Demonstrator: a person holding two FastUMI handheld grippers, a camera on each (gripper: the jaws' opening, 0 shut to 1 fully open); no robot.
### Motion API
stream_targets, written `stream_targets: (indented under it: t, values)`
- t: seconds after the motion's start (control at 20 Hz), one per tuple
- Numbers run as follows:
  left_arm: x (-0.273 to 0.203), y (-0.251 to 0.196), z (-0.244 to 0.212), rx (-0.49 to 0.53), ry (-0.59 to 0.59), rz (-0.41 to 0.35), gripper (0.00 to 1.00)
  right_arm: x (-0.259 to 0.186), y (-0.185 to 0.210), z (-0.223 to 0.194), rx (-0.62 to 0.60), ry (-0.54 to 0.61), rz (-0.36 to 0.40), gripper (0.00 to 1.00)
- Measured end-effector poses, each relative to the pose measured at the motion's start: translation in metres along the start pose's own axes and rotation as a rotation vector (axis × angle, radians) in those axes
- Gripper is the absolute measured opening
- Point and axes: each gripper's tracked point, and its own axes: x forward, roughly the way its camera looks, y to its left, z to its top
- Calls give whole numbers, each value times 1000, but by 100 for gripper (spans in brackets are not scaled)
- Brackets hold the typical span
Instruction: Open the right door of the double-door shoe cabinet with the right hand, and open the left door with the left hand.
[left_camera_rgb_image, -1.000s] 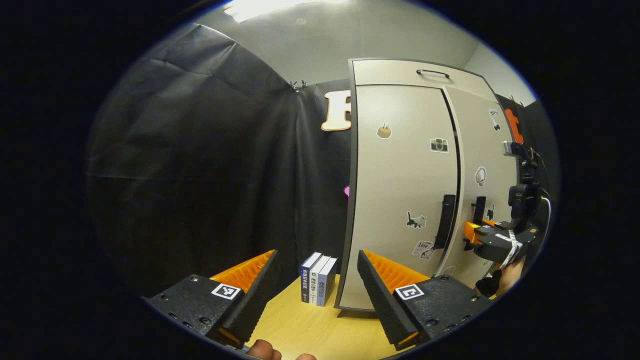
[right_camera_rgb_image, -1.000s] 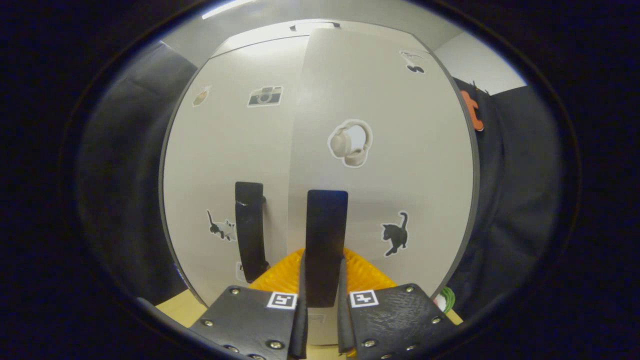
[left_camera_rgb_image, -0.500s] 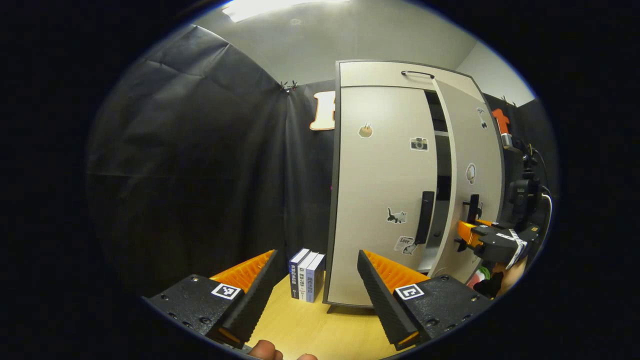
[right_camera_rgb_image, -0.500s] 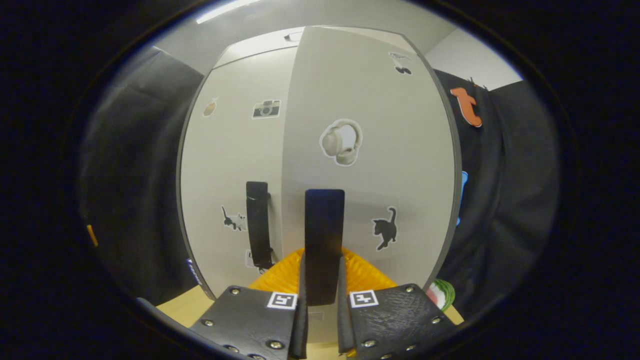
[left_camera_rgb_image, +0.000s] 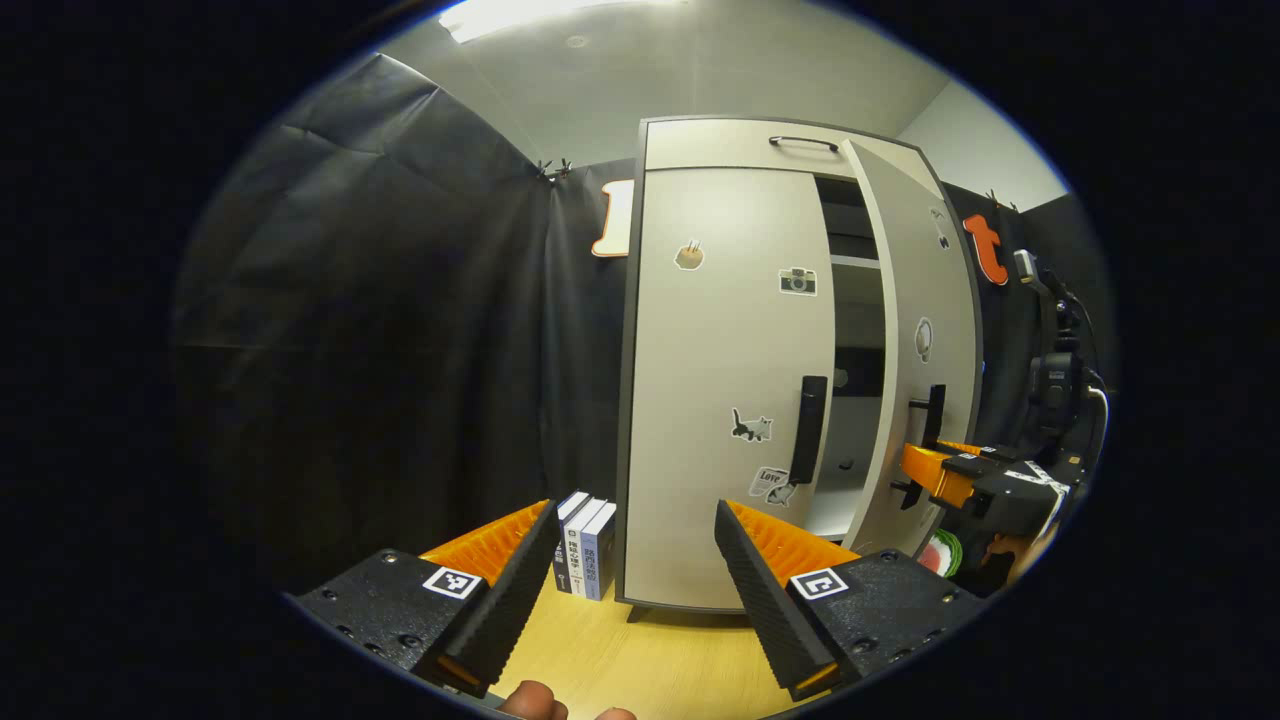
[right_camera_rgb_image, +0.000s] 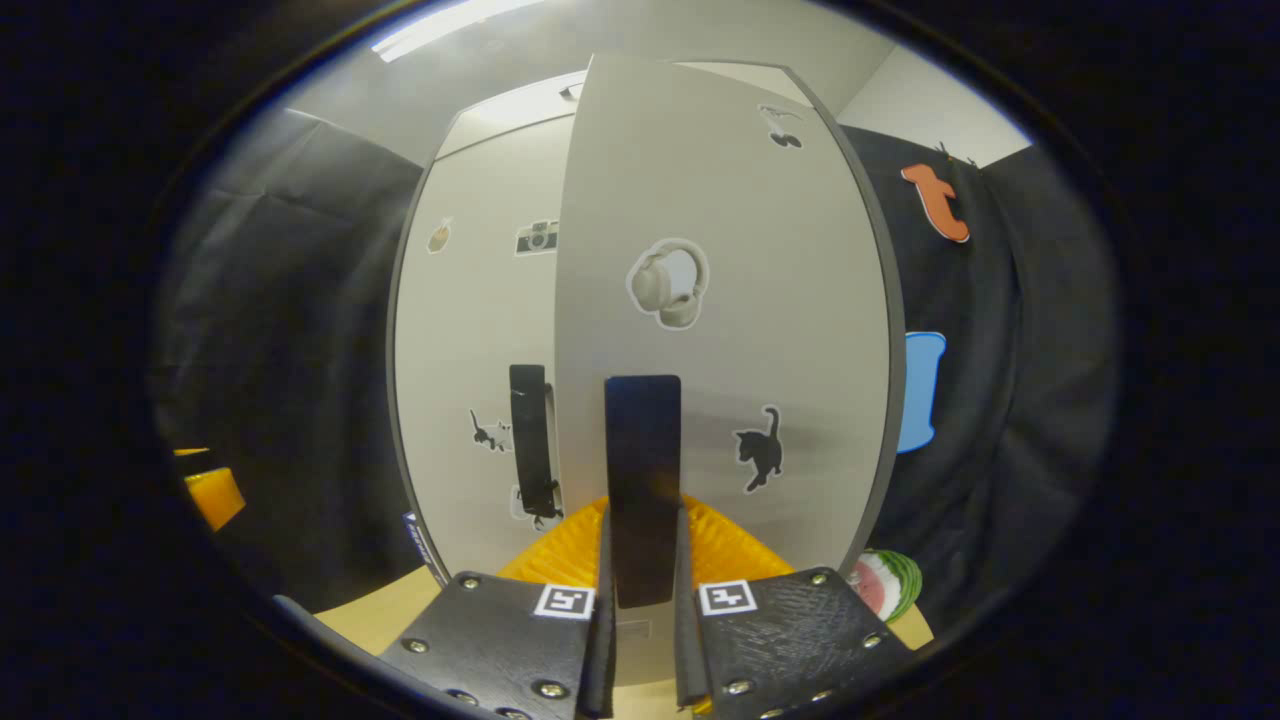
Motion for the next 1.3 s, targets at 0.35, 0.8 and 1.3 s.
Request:
stream_targets:
  t: [0.35,0.8,1.3]
  values:
    - [13,-48,-8,5,22,-67,96,-13,-4,-1,24,7,70,24]
    - [35,-91,-20,6,46,-103,96,-26,-11,-3,23,15,156,24]
    - [64,-120,-30,-5,64,-129,97,-28,-11,-6,19,19,209,24]
